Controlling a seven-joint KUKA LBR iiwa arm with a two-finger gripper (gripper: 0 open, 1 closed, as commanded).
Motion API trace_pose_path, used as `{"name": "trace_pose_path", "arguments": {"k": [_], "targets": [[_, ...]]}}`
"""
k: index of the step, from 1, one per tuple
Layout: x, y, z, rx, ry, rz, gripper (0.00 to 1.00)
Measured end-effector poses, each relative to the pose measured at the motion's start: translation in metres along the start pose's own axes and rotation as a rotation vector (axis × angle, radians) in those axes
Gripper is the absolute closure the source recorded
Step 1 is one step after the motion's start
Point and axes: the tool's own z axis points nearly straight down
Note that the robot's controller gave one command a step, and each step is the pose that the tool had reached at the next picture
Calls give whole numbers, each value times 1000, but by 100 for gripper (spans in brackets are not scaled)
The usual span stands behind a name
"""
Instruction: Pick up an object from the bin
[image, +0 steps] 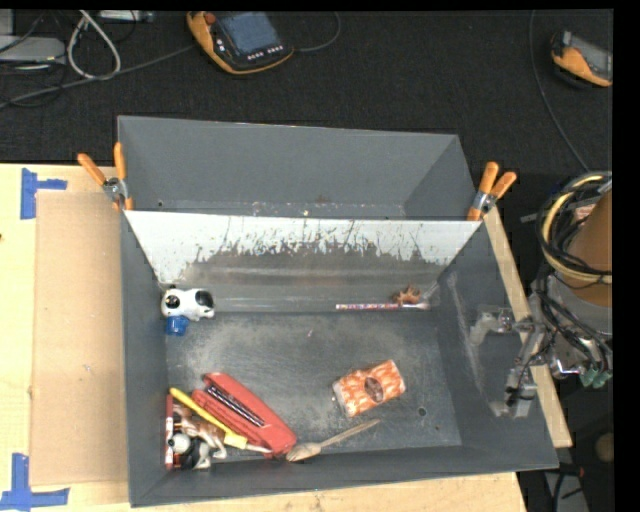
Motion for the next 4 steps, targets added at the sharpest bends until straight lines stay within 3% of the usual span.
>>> {"name": "trace_pose_path", "arguments": {"k": [1, 2, 3, 4], "targets": [[-2, 1, -4, 2, -8, -4, 0], [-6, 31, 64, -3, 1, 1, 0], [-17, 57, 74, 2, -13, 142, 0], [-8, 118, 107, 2, -7, 129, 0]]}}
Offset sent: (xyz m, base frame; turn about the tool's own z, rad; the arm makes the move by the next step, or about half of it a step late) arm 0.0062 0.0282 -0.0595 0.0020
